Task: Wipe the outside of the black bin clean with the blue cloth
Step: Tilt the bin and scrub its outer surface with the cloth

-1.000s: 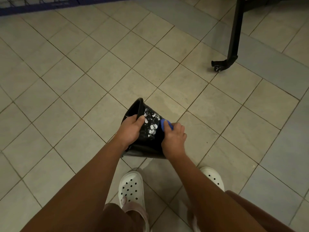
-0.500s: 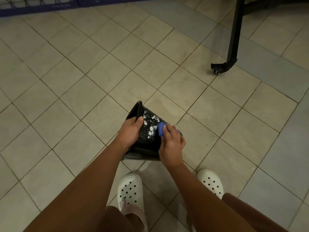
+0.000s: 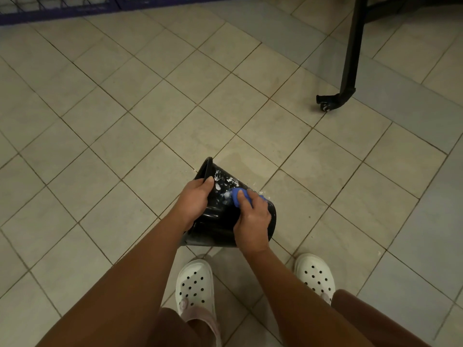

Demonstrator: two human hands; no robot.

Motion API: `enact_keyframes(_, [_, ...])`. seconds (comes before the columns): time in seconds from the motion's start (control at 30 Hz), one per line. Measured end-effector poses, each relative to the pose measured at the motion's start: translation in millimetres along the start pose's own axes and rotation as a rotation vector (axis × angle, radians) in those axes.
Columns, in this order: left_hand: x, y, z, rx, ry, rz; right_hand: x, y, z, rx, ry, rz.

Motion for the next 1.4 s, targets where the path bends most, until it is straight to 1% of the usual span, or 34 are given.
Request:
enact_keyframes(0.03, [-0.1,0.6,-1.1,0.001,0.002,0.001,-5.3,-0.1,0.1,-0.020,0.029,-0.012])
enact_keyframes(0.07, [-0.2,1.1,-2.2,0.006,0.002,0.005,-12.0,0.0,2.1,-0.024,0.020,-0.020])
enact_keyframes(0.2, [0.7,-2.8,0.1,0.015,-0.023,0.005,-27.8,1.4,17.7,0.110,-0.088,0.006])
enact_keyframes(0.27, [0.3,-4.8,1.2,0.015,-0.025,0.008,-15.7,0.8,17.7,0.094,-0.134,0.042])
enact_keyframes(0.33, [-0.7,-2.2,0.3,0.001,-0.016,0.015,1.5,-0.9,10.2,0.033,-0.117,0.066])
enact_keyframes(0.4, [-1.9,1.0,-2.6,0.003,0.002,0.012,11.8,-3.9,5.8,-0.002,-0.039,0.074])
enact_keyframes(0.5, [-1.4,1.8,-4.3,0.024,0.016,0.006,0.0,-4.3,19.4,-0.013,0.037,0.033])
enact_keyframes(0.6, [-2.2,-2.3,-2.2,0.039,0.004,-0.001,-20.8,1.1,39.5,0.054,-0.034,0.019])
enact_keyframes(0.67, [-3.4,-3.2,-0.8,0.040,0.009,0.008,-14.4,-0.1,41.3,0.093,-0.078,0.032])
enact_keyframes(0.77, [-4.8,-0.6,-2.5,0.043,0.052,0.002,9.3,-7.4,25.5,0.018,-0.080,0.057])
enact_keyframes(0.83, [-5.7,1.3,-3.6,0.023,0.067,0.027,17.9,-13.3,18.2,-0.054,-0.031,0.095])
enact_keyframes(0.9, [-5.6,0.4,-3.8,-0.013,0.042,0.056,16.8,-16.3,15.9,-0.076,0.020,0.136])
enact_keyframes(1.0, [-4.7,-6.3,-4.8,-0.082,-0.069,0.110,13.6,-20.2,7.7,-0.105,0.013,0.058])
enact_keyframes(1.07, [-5.7,-6.2,-7.2,-0.160,-0.178,0.121,13.0,-19.1,-0.1,-0.060,0.003,0.027])
enact_keyframes(1.13, [-6.7,-0.1,-10.8,-0.219,-0.272,0.079,8.8,-15.4,-3.7,0.075,-0.031,0.024])
enact_keyframes(1.2, [-3.4,6.5,-14.0,-0.219,-0.292,0.047,4.9,-12.4,-4.0,0.171,-0.044,0.041])
enact_keyframes(1.3, [2.2,11.6,-14.3,-0.137,-0.224,-0.037,-10.3,-10.1,-14.9,0.197,-0.067,0.046])
enact_keyframes(1.4, [6.2,8.5,-8.4,-0.111,-0.172,-0.082,-34.3,-5.9,-20.1,0.212,0.006,-0.006])
Point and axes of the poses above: each hand's wrist, its own x-axis towards the middle knuckle, its own y-axis out of the palm, z = x × y, the point moved 1 cm from there along x, towards the middle knuckle, and after that the axes turned 3 degrees about -y, right-handed, at the moved point
